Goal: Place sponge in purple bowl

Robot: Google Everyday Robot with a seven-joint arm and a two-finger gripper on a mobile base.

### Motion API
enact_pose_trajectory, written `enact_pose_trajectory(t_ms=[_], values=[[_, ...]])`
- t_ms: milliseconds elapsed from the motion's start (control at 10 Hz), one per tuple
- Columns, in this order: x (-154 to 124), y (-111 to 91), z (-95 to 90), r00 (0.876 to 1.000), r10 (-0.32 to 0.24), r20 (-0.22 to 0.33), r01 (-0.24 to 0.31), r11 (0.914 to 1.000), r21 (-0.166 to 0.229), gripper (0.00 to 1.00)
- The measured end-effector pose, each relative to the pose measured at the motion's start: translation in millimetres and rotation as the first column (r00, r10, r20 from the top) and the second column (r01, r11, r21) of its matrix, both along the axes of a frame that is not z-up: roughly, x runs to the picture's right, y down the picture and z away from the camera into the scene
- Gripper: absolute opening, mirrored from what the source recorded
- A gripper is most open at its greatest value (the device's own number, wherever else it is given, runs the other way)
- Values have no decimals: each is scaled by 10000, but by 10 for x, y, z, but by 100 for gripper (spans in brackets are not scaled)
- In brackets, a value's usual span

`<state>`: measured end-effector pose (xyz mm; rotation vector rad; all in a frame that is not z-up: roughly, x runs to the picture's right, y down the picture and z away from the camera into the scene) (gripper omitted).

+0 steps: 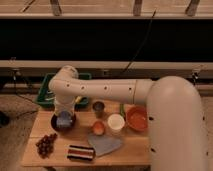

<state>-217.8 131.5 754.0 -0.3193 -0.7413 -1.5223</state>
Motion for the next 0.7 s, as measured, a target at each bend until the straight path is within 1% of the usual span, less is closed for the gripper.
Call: enact_pose_trajectory(t_ms=[100,200,700], values=[[-31,-5,-10,10000,0,74,0,10000,10,78],[-78,0,-23,9997,44,223,-43,10000,-17,80],[-76,0,-19,9997,54,225,-53,10000,-21,80]])
